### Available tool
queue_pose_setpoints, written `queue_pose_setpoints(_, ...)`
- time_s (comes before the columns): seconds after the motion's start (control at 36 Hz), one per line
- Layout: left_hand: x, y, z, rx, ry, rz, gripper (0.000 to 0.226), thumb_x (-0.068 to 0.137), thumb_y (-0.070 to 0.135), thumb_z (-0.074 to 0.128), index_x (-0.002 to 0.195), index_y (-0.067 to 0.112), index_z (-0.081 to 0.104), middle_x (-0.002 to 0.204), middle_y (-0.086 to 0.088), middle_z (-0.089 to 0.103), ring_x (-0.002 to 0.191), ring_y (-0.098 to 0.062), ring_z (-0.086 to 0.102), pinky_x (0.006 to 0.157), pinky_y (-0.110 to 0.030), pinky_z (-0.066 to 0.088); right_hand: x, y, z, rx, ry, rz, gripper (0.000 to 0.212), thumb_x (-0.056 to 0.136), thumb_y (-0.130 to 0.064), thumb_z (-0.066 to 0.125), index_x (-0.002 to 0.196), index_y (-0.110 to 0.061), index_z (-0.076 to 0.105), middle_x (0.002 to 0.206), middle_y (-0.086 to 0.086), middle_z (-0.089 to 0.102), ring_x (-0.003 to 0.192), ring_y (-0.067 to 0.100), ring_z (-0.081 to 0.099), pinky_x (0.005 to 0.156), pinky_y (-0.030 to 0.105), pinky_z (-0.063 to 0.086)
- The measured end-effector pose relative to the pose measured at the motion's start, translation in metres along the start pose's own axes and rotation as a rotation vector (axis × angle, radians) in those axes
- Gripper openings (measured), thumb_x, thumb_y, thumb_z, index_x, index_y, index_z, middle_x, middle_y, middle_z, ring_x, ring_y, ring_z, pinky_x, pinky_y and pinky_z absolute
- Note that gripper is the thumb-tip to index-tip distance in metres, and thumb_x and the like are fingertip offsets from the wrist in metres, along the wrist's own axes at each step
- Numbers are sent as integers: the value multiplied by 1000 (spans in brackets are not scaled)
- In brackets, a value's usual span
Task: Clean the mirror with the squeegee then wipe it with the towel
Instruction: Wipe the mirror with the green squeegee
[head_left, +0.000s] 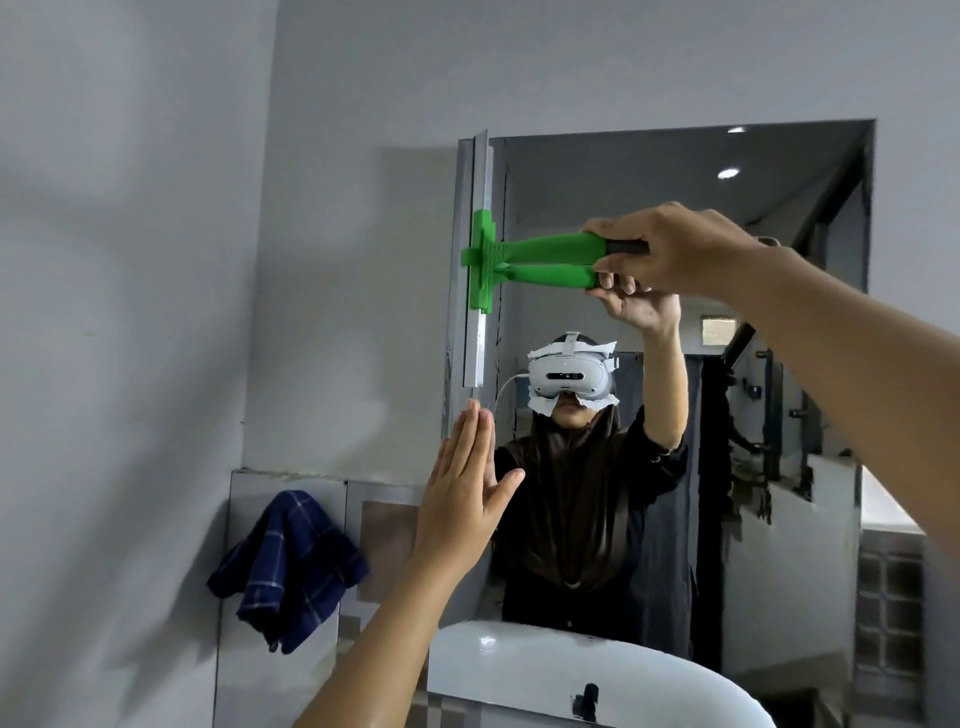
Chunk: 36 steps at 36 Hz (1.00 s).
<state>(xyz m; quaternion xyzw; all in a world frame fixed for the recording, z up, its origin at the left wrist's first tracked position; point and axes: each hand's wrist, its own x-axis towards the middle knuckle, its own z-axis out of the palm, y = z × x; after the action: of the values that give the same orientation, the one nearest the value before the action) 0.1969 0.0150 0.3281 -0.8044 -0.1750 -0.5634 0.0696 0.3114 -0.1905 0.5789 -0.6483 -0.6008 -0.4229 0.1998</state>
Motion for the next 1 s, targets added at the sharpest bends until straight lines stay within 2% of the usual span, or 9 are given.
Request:
queue_pose_setpoints(0.17, 3, -4, 7, -30, -6, -18, 72, 95, 58, 25, 148, 12, 6, 157, -7, 9, 145, -18, 6, 116, -40, 18, -22, 20, -6, 8, 33, 89, 44, 89, -35, 56, 132, -35, 46, 116, -1, 67, 103, 23, 60, 81, 38, 45)
queue_pose_setpoints(0.28, 4, 5, -1, -60, 15, -40, 70, 94, 48, 39, 147, 11, 13, 156, -2, 7, 144, -9, 0, 117, -26, 2, -40, 30, -4, 15, 85, 138, 45, 89, -34, 56, 133, -31, 46, 119, 1, 65, 108, 26, 58, 80, 36, 43)
queue_pose_setpoints(0.36, 4, 10, -5, -75, 42, -33, 69, 91, 42, 45, 146, 9, 18, 154, 1, 9, 142, -4, -2, 114, -18, -4, -54, 39, -2, 32, 136, 177, 46, 89, -34, 57, 133, -29, 47, 118, 2, 66, 106, 28, 59, 78, 35, 43)
queue_pose_setpoints(0.56, 5, 13, -5, -88, 53, -28, 67, 91, 39, 45, 145, 8, 20, 154, 0, 11, 142, -6, 1, 114, -18, -2, -81, 55, 1, -46, 217, 200, 47, 90, -33, 54, 135, -25, 44, 115, 13, 66, 100, 38, 60, 77, 42, 46)
queue_pose_setpoints(0.67, 5, 14, -8, -70, 48, -20, 71, 90, 45, 40, 145, 7, 19, 152, 3, 7, 140, -2, -1, 114, -17, -3, -96, 63, 1, -76, 249, 198, 45, 91, -29, 53, 134, -21, 46, 104, 20, 68, 88, 42, 60, 71, 43, 46)
queue_pose_setpoints(0.75, 5, 15, -7, -58, 48, -15, 70, 90, 47, 38, 145, 7, 19, 153, 1, 9, 141, -3, -1, 114, -18, -3, -108, 71, -2, -115, 250, 207, 43, 92, -28, 51, 134, -18, 45, 92, 24, 66, 72, 38, 56, 62, 36, 39)
queue_pose_setpoints(0.83, 5, 13, -4, -53, 44, -36, 71, 90, 48, 39, 145, 8, 19, 155, -2, 12, 141, -3, 0, 114, -18, -2, -118, 77, -4, -132, 231, 257, 43, 93, -29, 48, 135, -18, 43, 87, 25, 64, 69, 39, 55, 60, 35, 37)
queue_pose_setpoints(0.92, 6, 12, -4, -50, 39, -39, 74, 90, 55, 30, 145, 8, 20, 155, -1, 11, 141, -4, -1, 116, -25, 2, -126, 84, -3, -141, 194, 269, 42, 94, -29, 45, 134, -15, 40, 83, 23, 62, 60, 30, 45, 57, 34, 34)
queue_pose_setpoints(1.0, 5, 12, -5, -43, 43, -12, 73, 90, 53, 32, 146, 8, 18, 155, -1, 10, 142, -2, -4, 115, -20, -2, -135, 93, -1, -133, 192, 280, 41, 95, -29, 44, 132, -14, 36, 81, 23, 62, 58, 30, 45, 56, 33, 35)
